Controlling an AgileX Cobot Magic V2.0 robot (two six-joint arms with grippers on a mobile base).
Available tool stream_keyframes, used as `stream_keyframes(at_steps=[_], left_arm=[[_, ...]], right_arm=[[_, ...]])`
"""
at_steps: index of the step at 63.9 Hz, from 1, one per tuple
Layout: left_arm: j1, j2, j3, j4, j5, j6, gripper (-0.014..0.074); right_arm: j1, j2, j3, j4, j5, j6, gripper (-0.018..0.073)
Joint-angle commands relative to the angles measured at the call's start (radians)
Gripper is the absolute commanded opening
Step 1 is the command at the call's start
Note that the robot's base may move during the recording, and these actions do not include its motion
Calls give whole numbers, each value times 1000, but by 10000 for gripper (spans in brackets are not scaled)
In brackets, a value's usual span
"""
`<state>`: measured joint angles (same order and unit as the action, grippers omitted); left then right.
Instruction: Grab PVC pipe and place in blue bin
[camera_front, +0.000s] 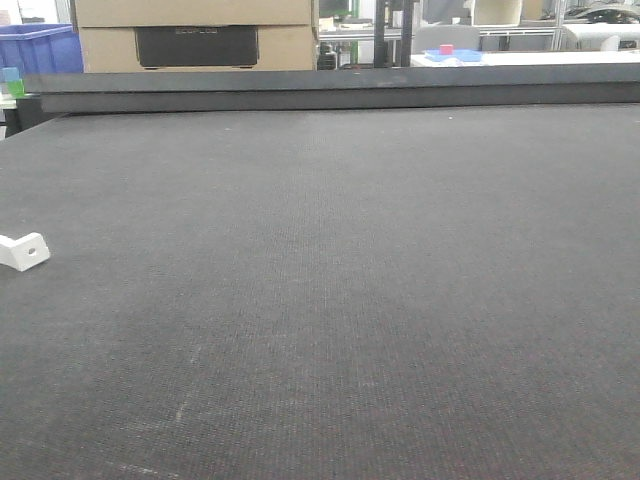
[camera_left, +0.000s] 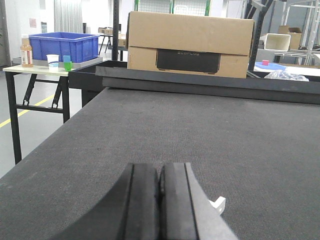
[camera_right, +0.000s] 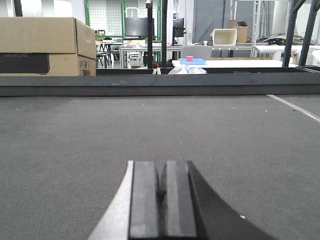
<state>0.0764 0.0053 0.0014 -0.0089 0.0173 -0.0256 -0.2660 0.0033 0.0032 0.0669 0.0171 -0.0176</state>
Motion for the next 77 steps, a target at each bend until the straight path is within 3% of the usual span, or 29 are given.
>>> stream_keyframes(at_steps=[1, 15, 24, 27, 37, 41, 48, 65, 77], left_arm=[[-6, -5, -1, -7, -17, -4, -111], [-6, -5, -1, -5, -17, -4, -111], [-6, -5, -1, -7, -180, -4, -111], [-6, -5, -5, -7, -187, -4, -111], [-6, -5, -154, 84, -42, -4, -111], [-6, -5, -220, 88, -3, -4, -111], [-6, 69, -326, 88, 182, -4, -111], [-6, 397, -591, 92, 360, -4, -111], [-6, 639, -789, 87, 666, -4, -111]], right_arm=[[-5, -3, -3, -6, -24, -3, -162], [-5, -3, -3, -6, -34, -3, -162], [-5, -3, -3, -6, -154, -3, -162], [-5, -3, -11, -6, -117, -3, -162], [-3, -3, -225, -6, 141, -3, -162], [-3, -3, -316, -6, 179, -3, -162], [-3, 63, -459, -59, 290, -3, -162], [-3, 436, -663, -77, 497, -3, -162], [-3, 748, -792, -77, 778, -3, -162]])
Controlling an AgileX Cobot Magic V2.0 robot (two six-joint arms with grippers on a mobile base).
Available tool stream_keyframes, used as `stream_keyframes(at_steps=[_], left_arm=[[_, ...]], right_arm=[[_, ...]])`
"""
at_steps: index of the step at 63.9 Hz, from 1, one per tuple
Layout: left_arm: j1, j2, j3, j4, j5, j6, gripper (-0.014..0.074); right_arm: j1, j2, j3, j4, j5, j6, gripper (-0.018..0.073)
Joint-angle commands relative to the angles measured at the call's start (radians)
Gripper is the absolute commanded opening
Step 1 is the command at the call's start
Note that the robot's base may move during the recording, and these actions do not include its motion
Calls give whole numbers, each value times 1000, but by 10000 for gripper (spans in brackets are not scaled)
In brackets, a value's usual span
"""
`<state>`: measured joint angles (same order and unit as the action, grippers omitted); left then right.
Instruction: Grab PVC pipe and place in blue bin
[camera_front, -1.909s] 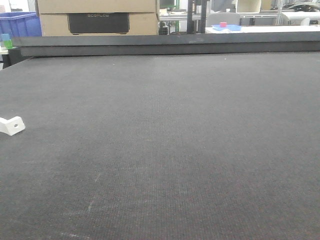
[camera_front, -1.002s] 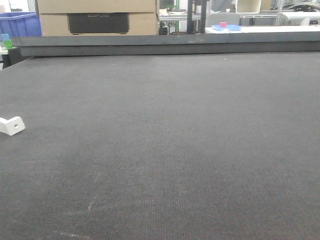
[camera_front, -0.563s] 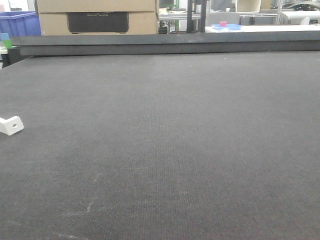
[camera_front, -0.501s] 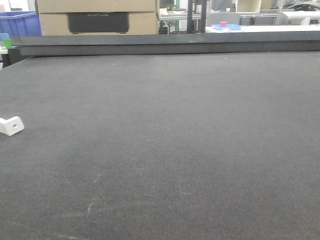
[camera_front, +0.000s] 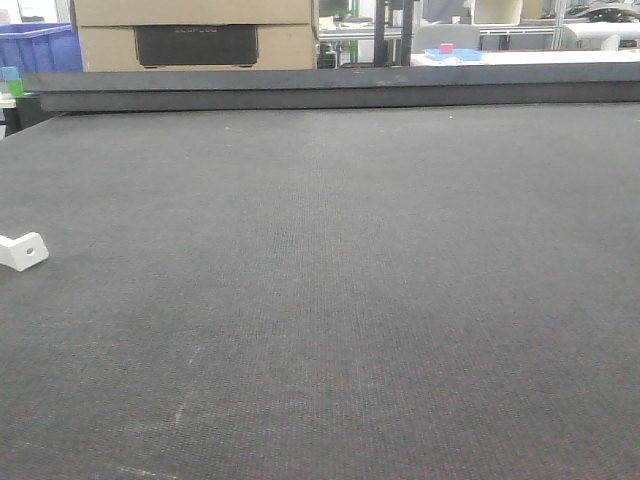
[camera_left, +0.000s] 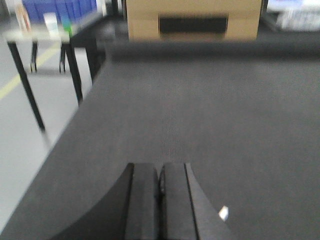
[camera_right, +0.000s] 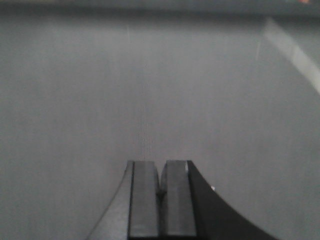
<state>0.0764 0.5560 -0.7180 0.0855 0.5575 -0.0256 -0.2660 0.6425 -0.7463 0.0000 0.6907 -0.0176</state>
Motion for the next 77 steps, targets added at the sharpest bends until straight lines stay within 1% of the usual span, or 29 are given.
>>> stream_keyframes(at_steps=[1, 5, 11, 17, 24, 34, 37, 40, 44, 51, 55, 58, 67, 77], left_arm=[[-6, 110, -86, -7, 153, -4, -111], [-6, 162, -129, -7, 231, -4, -111], [-6, 242, -164, -7, 315, -4, -111], [-6, 320, -173, -14, 403, -4, -111], [-6, 387, -173, -25, 475, -4, -111], [-6, 441, -173, -25, 480, -4, -111], [-6, 448, -173, -27, 482, -4, -111], [-6, 450, -173, -29, 482, -4, -111], [-6, 453, -173, -29, 482, -4, -111], [-6, 453, -173, -29, 482, -4, -111], [-6, 452, -173, -31, 482, -4, -111], [-6, 452, -173, -34, 482, -4, -111], [-6, 452, -173, -41, 482, -4, -111], [-6, 452, -173, -43, 471, -4, -111]], right_arm=[[-3, 140, -52, -10, 119, -3, -162], [-3, 227, -73, -8, 171, -3, -162], [-3, 333, -80, -6, 202, -3, -162], [-3, 408, -80, 0, 236, -3, -162], [-1, 466, -80, 13, 257, -3, -162], [-1, 528, -85, 13, 242, -3, -162], [-1, 559, -99, 13, 263, -3, -160], [-1, 589, -120, 15, 286, -3, -139], [-1, 639, -162, 15, 321, -3, -62], [-1, 732, -226, 17, 363, -3, 120], [-1, 773, -239, 24, 366, -3, 183], [-1, 804, -239, 33, 356, -3, 195], [-1, 872, -239, 74, 319, -19, 192], [-1, 922, -239, 75, 310, -19, 192]])
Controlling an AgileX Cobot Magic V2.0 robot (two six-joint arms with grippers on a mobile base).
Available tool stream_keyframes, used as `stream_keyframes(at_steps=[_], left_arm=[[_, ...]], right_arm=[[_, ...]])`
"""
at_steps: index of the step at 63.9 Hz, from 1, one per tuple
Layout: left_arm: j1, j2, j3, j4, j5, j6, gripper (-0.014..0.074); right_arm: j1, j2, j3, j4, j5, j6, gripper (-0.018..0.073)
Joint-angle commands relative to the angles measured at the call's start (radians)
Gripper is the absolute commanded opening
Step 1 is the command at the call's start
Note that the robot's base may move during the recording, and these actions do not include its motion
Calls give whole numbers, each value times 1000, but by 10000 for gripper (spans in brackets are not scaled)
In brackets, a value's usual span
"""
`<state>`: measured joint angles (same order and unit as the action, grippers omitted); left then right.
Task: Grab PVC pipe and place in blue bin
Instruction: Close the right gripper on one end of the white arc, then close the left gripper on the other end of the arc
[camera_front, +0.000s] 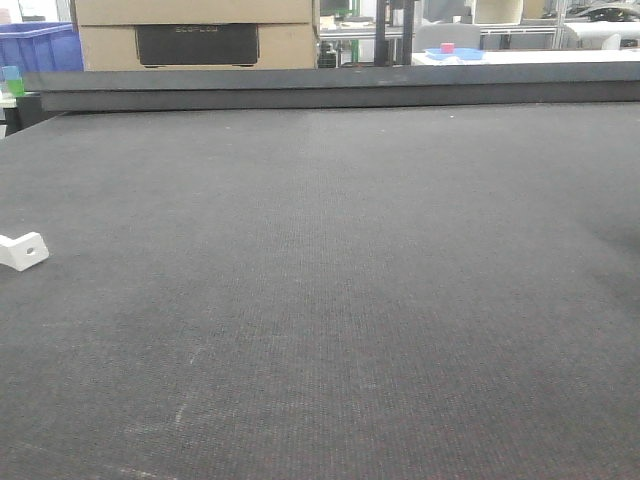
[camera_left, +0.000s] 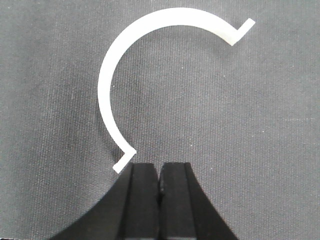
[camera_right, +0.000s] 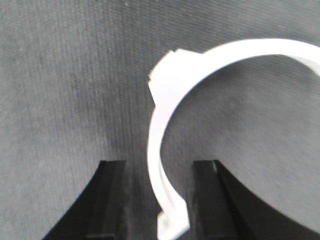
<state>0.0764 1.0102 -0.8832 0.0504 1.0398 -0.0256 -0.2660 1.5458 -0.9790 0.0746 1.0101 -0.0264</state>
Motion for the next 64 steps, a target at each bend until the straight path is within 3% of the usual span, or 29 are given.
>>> stream_keyframes(at_steps=[1, 24, 32, 45, 52, 56, 64], left_arm=[[-6, -2, -8, -8, -12, -4, -111], [-6, 0, -8, -11, -23, -6, -111], [-6, 2, -8, -14, -23, -45, -111], [0, 9, -8, -14, -11, -141, -111], [31, 39, -15, -25, 33, -143, -111], [56, 72, -32, -33, 77, -120, -111], [89, 154, -62, -60, 98, 0, -111]], right_arm=[[-1, 21, -6, 1, -9, -10, 192], [-1, 76, -6, 2, -49, -10, 192], [-1, 89, -6, 2, -49, -10, 182], [-1, 89, -6, 2, -49, -10, -30], [-1, 89, -6, 2, -55, -10, -168], [-1, 87, -6, 2, -56, -10, -168], [-1, 78, -9, 8, -50, -10, -168]])
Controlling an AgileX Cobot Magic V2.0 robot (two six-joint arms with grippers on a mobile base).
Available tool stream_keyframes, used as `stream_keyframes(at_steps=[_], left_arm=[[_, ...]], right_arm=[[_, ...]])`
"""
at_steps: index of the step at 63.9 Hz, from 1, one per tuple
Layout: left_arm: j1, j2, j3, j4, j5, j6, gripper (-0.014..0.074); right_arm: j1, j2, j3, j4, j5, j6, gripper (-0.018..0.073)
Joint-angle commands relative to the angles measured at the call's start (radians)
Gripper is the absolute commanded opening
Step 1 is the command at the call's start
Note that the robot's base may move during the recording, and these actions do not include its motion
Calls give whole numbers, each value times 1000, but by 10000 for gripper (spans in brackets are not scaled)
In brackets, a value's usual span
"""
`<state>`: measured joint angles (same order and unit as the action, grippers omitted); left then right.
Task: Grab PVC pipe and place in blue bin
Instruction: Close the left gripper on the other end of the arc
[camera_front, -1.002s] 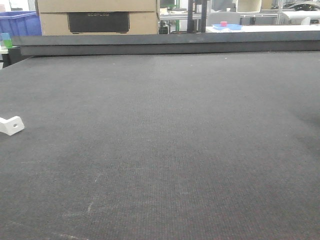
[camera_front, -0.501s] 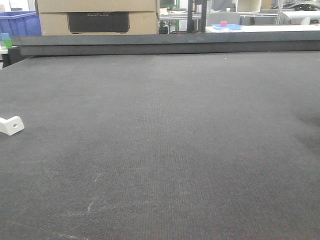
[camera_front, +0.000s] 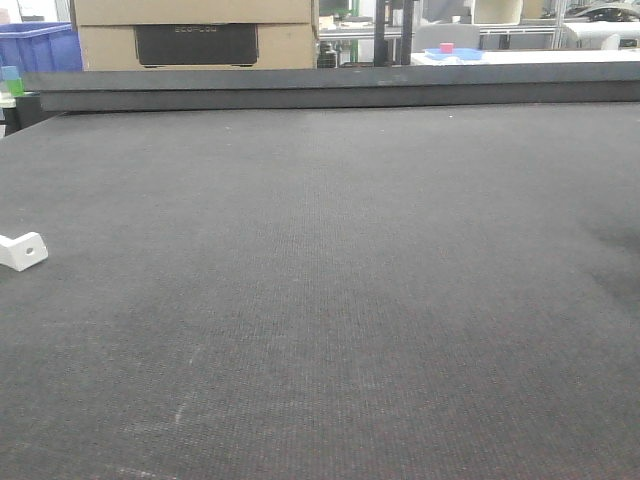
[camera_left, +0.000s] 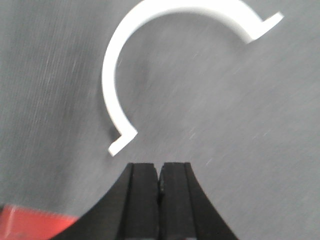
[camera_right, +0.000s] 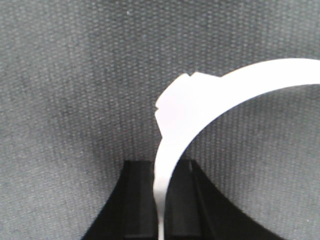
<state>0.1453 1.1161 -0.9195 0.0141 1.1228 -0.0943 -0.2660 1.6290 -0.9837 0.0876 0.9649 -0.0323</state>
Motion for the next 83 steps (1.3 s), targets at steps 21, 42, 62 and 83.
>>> stream_keyframes(at_steps=[21, 42, 62, 83], left_arm=[[30, 300, -92, 57, -77, 94, -53], [32, 422, -98, 60, -197, 94, 289], [85, 509, -98, 40, -199, 89, 284], [91, 541, -98, 33, -201, 89, 284]], right_arm=[[-1, -139, -4, 3, 56, -4, -168], [-1, -142, -4, 3, 57, -4, -168], [-1, -142, -4, 3, 51, -4, -168], [-1, -142, -4, 3, 36, -4, -168]])
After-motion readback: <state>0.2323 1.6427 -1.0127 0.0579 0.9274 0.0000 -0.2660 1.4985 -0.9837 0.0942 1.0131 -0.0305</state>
